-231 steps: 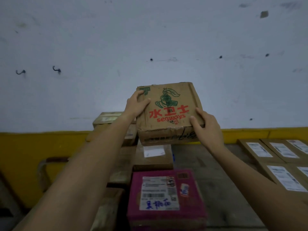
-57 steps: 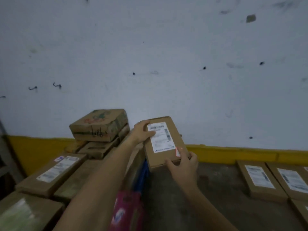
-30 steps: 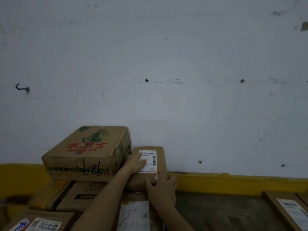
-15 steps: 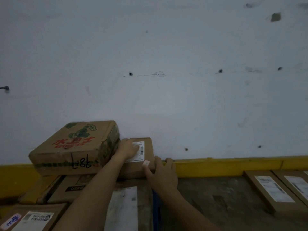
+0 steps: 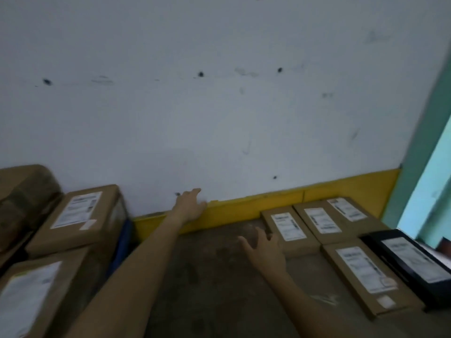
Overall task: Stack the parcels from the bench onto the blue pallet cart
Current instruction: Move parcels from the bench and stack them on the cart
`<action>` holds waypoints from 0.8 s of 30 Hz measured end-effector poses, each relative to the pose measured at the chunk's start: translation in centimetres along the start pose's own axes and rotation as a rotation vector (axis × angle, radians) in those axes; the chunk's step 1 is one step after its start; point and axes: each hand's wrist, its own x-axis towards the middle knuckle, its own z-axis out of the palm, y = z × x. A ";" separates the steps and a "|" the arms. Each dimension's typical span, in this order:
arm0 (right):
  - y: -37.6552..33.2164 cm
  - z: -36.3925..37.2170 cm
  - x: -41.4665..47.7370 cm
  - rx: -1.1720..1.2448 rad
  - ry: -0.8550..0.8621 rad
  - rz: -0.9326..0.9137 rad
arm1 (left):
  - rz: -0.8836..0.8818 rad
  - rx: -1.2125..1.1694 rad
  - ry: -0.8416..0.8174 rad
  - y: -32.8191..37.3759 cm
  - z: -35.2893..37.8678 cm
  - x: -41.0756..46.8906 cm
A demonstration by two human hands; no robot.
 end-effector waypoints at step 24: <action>29.9 -10.1 -2.7 -0.051 0.261 0.471 | 0.204 -0.060 -0.423 22.1 32.9 -0.5</action>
